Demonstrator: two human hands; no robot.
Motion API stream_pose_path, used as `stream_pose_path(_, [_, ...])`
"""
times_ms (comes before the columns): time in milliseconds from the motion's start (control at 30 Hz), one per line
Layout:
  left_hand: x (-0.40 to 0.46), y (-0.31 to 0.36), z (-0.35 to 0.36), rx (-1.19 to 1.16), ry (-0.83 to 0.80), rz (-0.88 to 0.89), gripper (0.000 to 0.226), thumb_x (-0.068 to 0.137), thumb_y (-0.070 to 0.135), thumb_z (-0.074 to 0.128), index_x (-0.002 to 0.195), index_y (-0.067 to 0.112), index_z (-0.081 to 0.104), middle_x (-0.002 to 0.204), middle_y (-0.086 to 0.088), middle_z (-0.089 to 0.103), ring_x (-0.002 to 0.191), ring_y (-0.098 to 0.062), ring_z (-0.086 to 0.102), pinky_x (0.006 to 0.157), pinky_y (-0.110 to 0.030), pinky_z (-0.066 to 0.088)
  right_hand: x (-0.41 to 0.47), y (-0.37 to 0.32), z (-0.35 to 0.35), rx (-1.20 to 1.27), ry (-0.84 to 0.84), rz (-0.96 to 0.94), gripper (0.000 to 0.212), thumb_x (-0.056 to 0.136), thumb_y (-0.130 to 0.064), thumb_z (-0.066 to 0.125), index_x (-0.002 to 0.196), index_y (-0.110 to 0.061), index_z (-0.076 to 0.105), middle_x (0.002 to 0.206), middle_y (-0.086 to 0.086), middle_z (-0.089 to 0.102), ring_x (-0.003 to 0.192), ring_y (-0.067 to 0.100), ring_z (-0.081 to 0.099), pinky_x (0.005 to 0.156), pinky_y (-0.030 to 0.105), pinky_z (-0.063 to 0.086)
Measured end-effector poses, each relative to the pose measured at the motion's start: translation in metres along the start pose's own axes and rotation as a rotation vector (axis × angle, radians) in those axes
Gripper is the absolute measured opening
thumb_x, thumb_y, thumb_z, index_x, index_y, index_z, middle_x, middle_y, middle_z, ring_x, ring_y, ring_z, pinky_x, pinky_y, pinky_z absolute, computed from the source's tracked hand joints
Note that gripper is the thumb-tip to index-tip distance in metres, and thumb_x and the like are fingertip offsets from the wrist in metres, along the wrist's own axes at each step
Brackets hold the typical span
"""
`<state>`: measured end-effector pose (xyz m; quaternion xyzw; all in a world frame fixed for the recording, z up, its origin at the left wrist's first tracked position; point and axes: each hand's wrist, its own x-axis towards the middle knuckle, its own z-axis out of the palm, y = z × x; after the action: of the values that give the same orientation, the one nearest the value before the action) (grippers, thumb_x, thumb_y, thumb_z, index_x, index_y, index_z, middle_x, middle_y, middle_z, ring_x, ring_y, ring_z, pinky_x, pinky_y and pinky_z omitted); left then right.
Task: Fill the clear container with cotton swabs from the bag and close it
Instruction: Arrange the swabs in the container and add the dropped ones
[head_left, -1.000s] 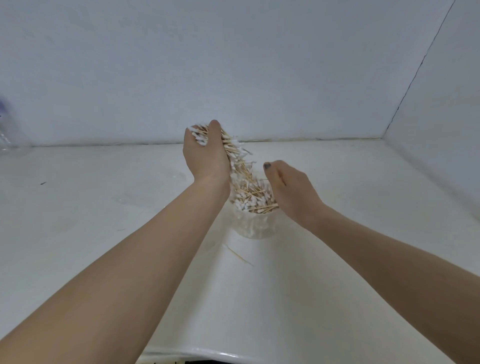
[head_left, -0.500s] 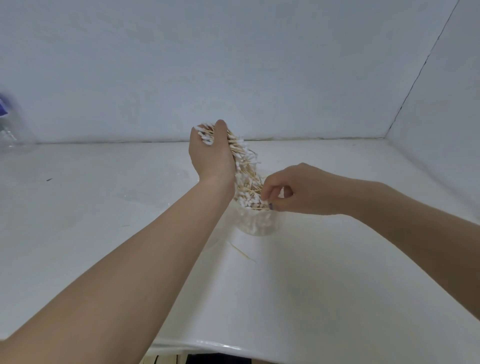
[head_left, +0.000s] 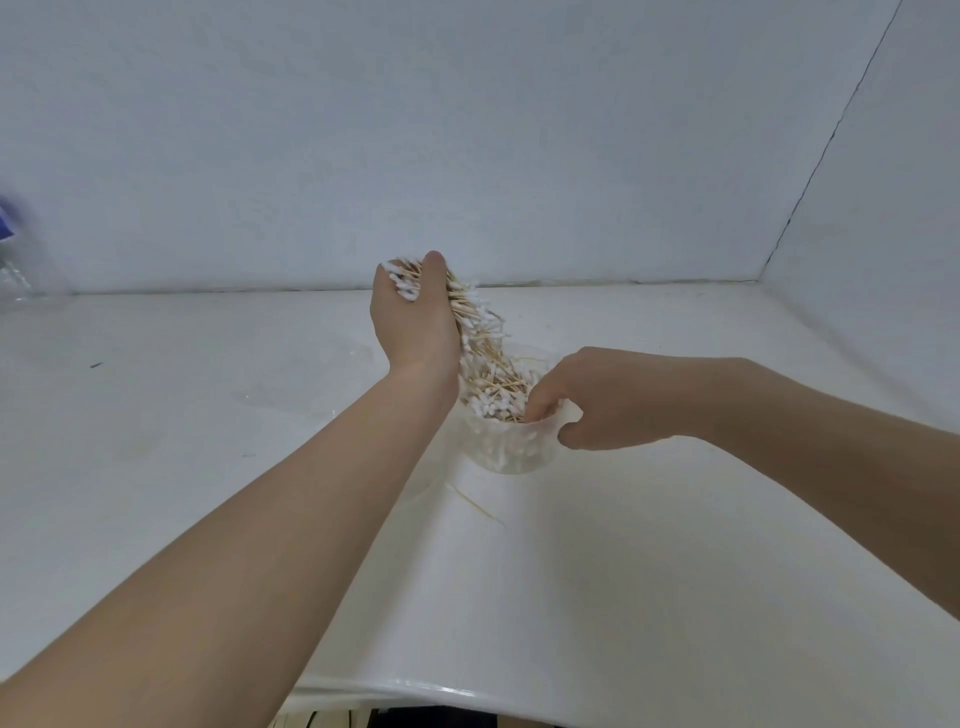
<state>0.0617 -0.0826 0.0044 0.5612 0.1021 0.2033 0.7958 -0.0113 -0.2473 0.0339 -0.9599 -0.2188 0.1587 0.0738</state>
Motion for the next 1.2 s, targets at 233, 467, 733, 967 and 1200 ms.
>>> stream_pose_path(233, [0.001,0.003,-0.002,0.008,-0.043,-0.026,0.019,0.09,0.029,0.067,0.08,0.022,0.053,0.079,0.003,0.059,0.075,-0.018,0.059,0.076,-0.038,0.053,0.006,0.004,0.003,0.201,0.148,-0.053,0.03,0.083,-0.014,0.061,0.095,-0.041,0.068,0.101,-0.019,0.064,0.092,-0.001,0.056,0.084,0.024,0.049])
stream_pose_path(467, [-0.004,0.005,-0.001,0.093,-0.104,0.024,0.017,0.092,0.03,0.066,0.084,0.021,0.054,0.083,0.001,0.06,0.076,-0.017,0.059,0.08,-0.041,0.055,-0.002,0.001,0.01,0.198,0.089,0.003,0.022,0.088,-0.029,0.064,0.105,-0.036,0.075,0.106,-0.016,0.068,0.105,0.007,0.06,0.096,0.03,0.049])
stream_pose_path(733, [-0.019,0.003,0.009,0.297,-0.353,0.159,0.019,0.094,0.027,0.065,0.087,0.014,0.053,0.078,0.004,0.055,0.071,-0.013,0.054,0.075,-0.037,0.052,-0.003,0.017,0.001,0.553,0.426,0.016,0.02,0.085,-0.01,0.067,0.087,-0.028,0.077,0.086,-0.011,0.075,0.08,-0.002,0.065,0.075,0.018,0.045])
stream_pose_path(967, [-0.027,-0.008,0.015,0.47,-0.524,0.2,0.028,0.094,0.028,0.065,0.073,0.023,0.047,0.064,0.016,0.052,0.066,-0.01,0.054,0.07,-0.031,0.046,0.021,0.016,0.01,1.096,0.69,0.193,0.027,0.1,-0.033,0.052,0.125,-0.028,0.061,0.124,-0.004,0.065,0.11,0.012,0.062,0.099,0.034,0.049])
stream_pose_path(1200, [-0.033,-0.018,0.006,0.602,-0.592,0.227,0.022,0.1,0.033,0.057,0.084,0.018,0.06,0.071,0.01,0.064,0.067,-0.001,0.06,0.065,-0.019,0.045,0.037,-0.012,0.033,1.183,0.685,0.136,0.037,0.1,-0.043,0.039,0.129,-0.035,0.061,0.123,-0.017,0.067,0.116,-0.001,0.061,0.11,0.036,0.045])
